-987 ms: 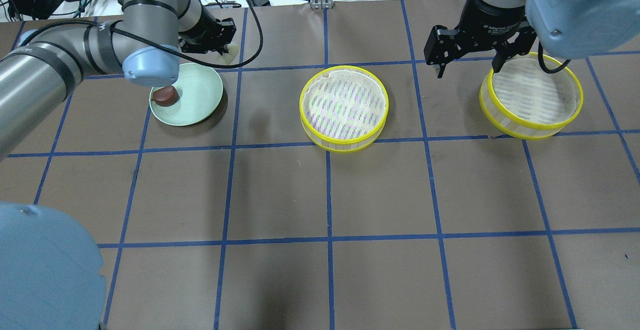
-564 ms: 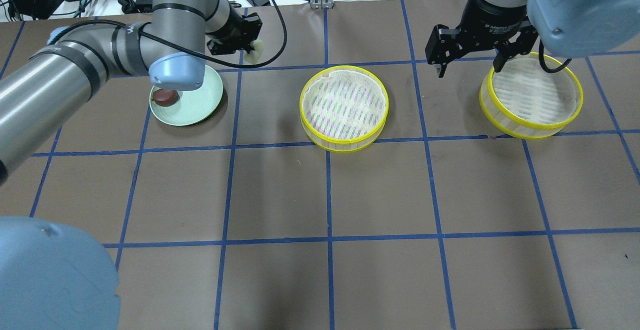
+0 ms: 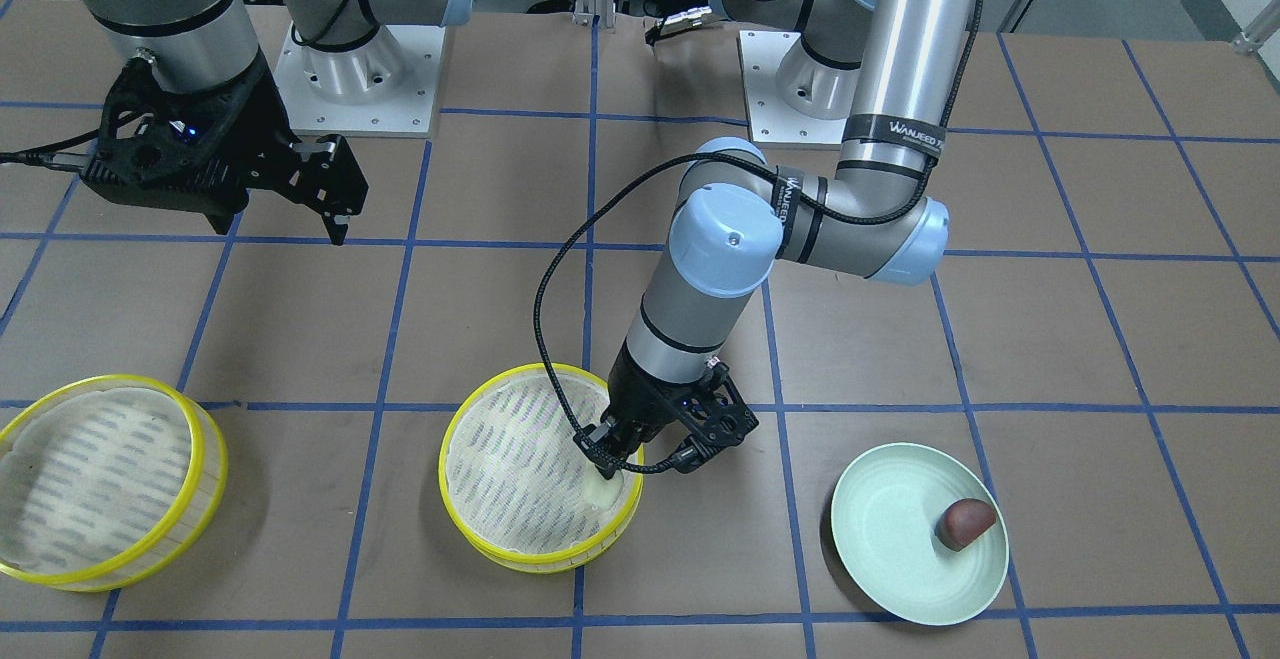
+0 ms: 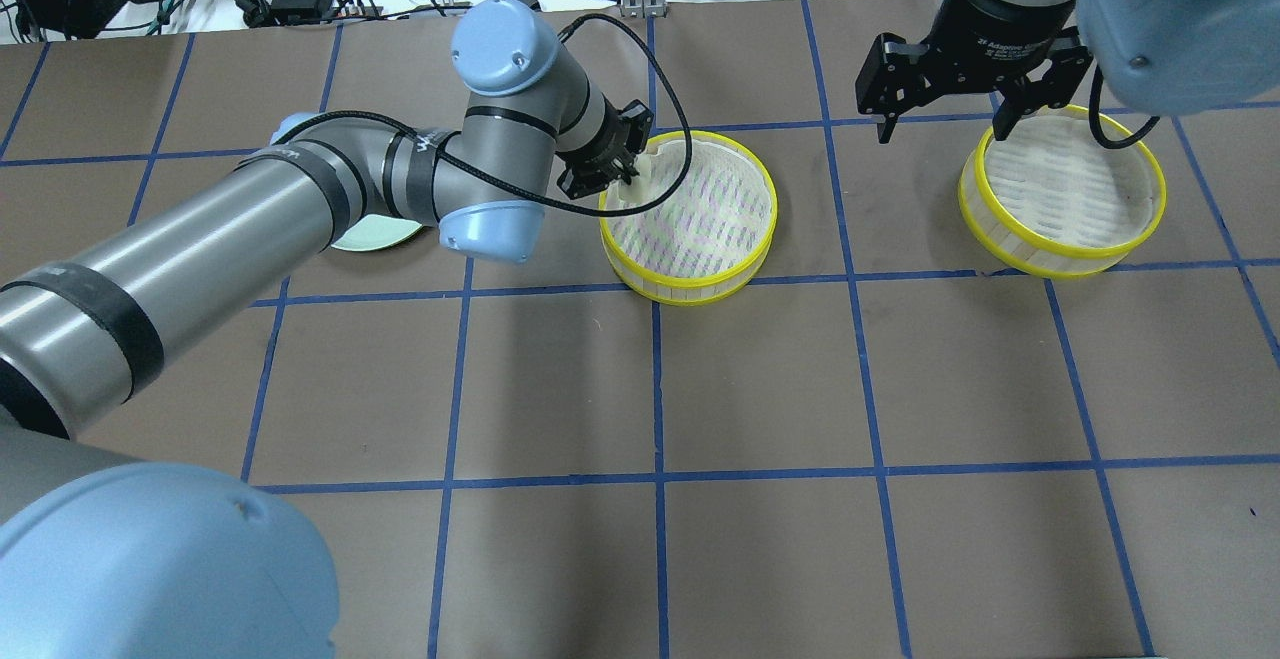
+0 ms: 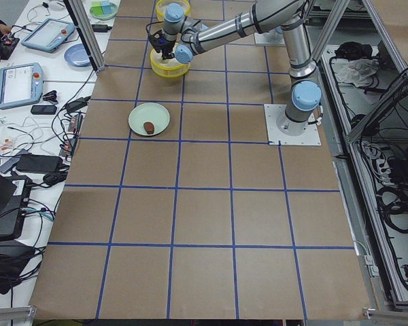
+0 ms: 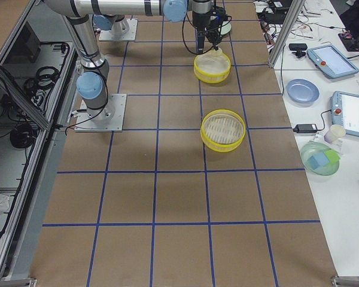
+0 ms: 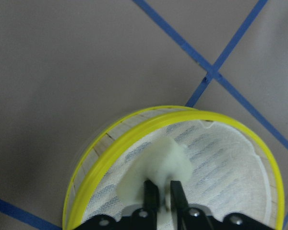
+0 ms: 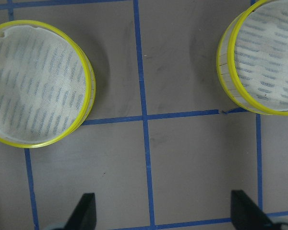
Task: Stack buns with steamer
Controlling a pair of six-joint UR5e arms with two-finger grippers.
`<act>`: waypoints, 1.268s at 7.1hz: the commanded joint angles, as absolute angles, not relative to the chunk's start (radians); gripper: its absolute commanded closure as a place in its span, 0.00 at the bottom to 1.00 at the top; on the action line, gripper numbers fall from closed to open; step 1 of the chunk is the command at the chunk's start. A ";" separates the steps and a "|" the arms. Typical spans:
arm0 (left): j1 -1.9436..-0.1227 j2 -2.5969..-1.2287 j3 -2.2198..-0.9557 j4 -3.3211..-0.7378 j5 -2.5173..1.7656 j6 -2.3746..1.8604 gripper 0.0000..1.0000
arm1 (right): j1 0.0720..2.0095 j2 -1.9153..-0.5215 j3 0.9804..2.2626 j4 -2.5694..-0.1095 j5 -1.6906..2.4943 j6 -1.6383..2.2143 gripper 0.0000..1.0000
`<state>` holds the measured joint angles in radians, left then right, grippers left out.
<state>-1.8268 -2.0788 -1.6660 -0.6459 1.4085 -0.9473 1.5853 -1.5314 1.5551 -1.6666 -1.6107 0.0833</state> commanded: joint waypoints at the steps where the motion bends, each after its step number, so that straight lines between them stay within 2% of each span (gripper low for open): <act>1: -1.836 -2.066 -1.680 -0.620 1.408 -0.953 0.00 | 1.585 -1.532 1.555 -1.669 -1.577 0.086 0.01; 3: -1.827 -2.039 -1.643 -0.665 1.371 -0.974 0.00 | 1.585 -1.535 1.554 -1.670 -1.578 0.086 0.00; 6: -1.624 -1.956 -1.540 -0.973 1.430 -0.445 0.00 | 1.560 -1.516 1.546 -1.758 -1.597 0.007 0.00; 9: -1.448 -1.937 -1.557 -1.039 1.631 0.147 0.00 | 1.265 -1.325 1.465 -1.837 -1.585 -0.275 0.00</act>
<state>-1.5054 -1.9340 -1.5481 -1.0300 1.5490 -0.0748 1.3869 -1.4148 1.5101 -1.8028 -1.5912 -0.1437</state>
